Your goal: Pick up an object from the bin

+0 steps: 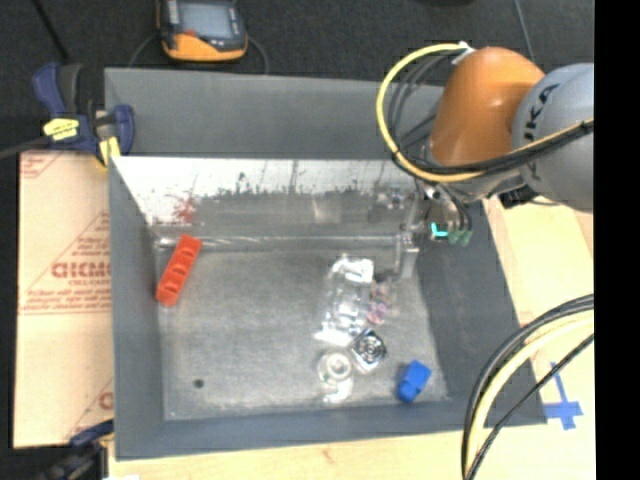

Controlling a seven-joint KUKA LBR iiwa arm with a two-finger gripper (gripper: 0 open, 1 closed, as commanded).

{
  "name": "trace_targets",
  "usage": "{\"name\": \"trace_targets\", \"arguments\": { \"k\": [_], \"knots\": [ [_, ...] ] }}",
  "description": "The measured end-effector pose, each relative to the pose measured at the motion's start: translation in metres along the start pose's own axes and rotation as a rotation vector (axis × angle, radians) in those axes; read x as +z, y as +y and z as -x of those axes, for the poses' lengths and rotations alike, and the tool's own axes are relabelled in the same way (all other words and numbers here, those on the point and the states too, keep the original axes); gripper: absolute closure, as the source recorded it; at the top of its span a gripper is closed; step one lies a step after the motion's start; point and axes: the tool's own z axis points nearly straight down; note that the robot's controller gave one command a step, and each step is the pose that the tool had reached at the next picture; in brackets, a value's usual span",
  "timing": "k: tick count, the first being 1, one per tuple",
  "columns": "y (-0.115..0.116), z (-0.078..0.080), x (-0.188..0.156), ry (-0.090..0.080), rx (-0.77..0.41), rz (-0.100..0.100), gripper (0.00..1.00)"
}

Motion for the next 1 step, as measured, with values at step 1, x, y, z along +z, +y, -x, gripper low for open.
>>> {"name": "trace_targets", "arguments": {
  "k": [1],
  "knots": [
    [-0.0228, -0.0805, 0.0867, -0.006, -0.402, -0.002, 0.00]
  ]
}}
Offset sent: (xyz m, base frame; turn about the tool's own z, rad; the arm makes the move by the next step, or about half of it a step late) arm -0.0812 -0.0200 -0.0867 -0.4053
